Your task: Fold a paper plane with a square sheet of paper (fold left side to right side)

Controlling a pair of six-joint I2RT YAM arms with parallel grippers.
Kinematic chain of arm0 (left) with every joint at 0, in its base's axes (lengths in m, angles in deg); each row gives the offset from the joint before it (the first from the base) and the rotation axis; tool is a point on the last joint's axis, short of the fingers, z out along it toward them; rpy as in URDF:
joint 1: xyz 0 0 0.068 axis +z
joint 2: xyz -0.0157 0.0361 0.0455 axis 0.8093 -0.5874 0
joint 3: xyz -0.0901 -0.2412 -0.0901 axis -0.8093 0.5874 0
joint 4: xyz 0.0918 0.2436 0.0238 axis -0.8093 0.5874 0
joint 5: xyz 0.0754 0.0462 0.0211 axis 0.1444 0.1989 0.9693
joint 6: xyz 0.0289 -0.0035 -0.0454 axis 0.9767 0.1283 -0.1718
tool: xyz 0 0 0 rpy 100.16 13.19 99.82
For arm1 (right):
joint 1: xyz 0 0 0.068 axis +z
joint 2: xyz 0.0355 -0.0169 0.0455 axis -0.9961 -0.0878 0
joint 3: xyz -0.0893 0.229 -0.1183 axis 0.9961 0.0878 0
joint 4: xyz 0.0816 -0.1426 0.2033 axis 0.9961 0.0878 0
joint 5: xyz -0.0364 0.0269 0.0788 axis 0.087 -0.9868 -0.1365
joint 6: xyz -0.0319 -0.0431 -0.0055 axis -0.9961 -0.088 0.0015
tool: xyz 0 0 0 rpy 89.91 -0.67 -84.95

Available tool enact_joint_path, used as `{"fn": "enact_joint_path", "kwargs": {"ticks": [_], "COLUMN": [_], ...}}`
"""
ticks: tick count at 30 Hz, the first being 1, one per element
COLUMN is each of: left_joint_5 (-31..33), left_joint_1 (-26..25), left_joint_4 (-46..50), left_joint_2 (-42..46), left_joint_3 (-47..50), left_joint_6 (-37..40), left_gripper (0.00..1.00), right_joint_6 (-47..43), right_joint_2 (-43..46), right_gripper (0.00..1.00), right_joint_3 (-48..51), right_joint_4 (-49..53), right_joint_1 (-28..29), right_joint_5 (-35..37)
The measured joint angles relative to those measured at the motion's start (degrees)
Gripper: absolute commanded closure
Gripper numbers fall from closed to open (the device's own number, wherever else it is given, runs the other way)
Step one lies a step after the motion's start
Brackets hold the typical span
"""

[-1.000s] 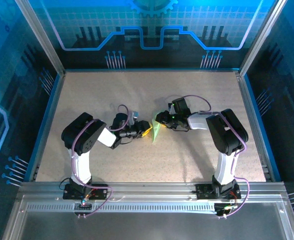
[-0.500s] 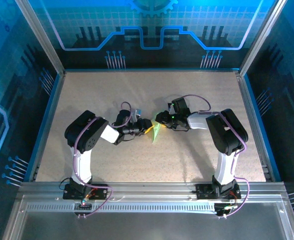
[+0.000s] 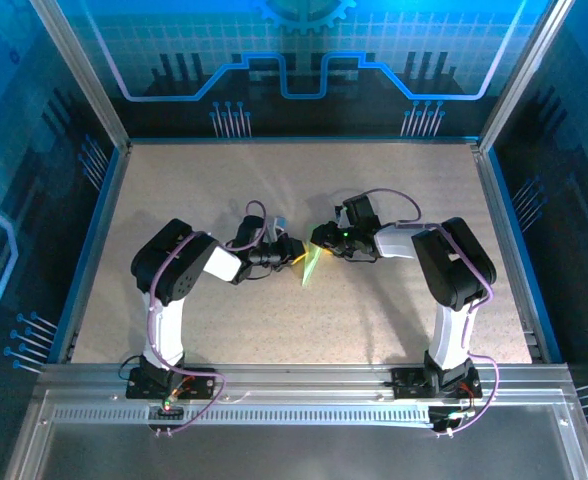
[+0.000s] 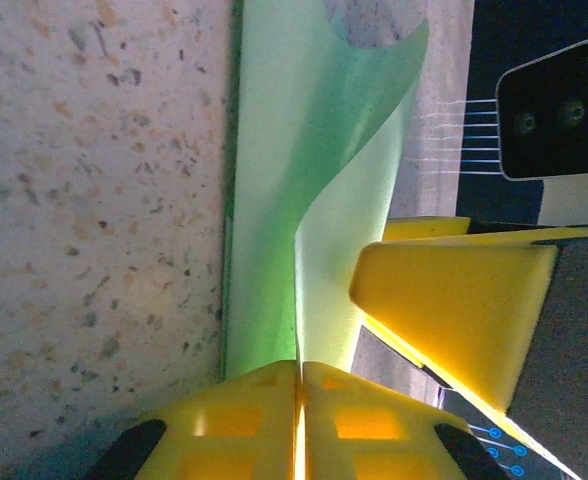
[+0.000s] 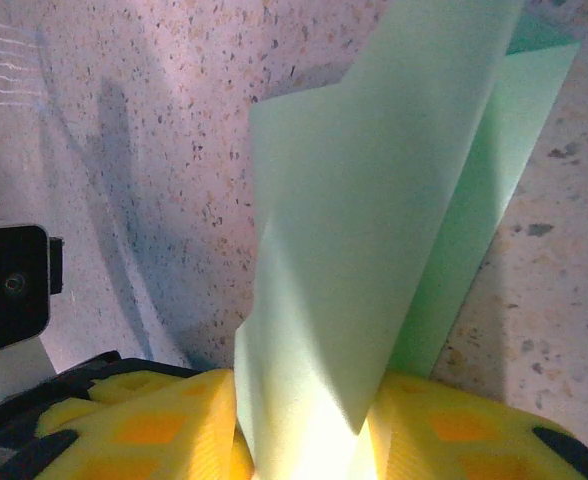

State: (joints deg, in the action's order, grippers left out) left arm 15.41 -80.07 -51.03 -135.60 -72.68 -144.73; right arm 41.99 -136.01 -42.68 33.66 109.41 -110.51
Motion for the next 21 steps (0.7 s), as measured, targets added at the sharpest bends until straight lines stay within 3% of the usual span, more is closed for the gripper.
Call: {"fn": "enact_joint_path", "kwargs": {"ticks": [21], "left_joint_5": [0.4], "left_joint_1": [-0.2], "left_joint_4": [6.6], "left_joint_2": [-0.1], "left_joint_3": [-2.4], "left_joint_6": [4.3], "left_gripper": [1.0], "right_joint_6": [-0.5], "right_joint_2": [0.0], "right_gripper": [0.6], "right_joint_3": [-0.3], "right_joint_4": [0.5], "right_joint_1": [0.2], "right_joint_5": [0.0]}}
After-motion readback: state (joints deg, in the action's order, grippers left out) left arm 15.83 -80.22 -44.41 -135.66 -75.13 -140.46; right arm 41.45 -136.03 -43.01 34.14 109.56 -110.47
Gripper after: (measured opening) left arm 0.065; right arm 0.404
